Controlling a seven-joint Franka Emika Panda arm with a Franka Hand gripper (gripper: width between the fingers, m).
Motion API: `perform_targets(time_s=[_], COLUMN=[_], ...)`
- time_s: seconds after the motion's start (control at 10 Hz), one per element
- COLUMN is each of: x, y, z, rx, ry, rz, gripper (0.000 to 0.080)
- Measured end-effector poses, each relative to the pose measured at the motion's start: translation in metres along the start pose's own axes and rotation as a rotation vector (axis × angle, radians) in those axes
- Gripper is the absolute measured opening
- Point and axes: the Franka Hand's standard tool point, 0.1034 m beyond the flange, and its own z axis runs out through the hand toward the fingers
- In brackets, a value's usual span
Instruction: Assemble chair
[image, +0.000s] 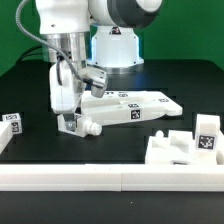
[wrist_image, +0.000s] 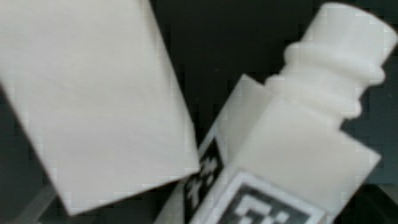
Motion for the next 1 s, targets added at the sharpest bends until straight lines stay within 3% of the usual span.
perform_targets(time_s=[0.2, 0.4, 0.8, 1.0], x=[0.000, 0.000, 0.000, -0.011], y=[0.000, 0.001, 0.000, -0.014], z=[0.000, 0.000, 0.000, -0.003], rx=[-0.001, -0.001, -0.002, 0.000], ry=[0.000, 0.000, 0.000, 0.005], rz=[0.000, 0.000, 0.000, -0.071], gripper=[0.0637, 0.0286, 0.0278, 0.0278])
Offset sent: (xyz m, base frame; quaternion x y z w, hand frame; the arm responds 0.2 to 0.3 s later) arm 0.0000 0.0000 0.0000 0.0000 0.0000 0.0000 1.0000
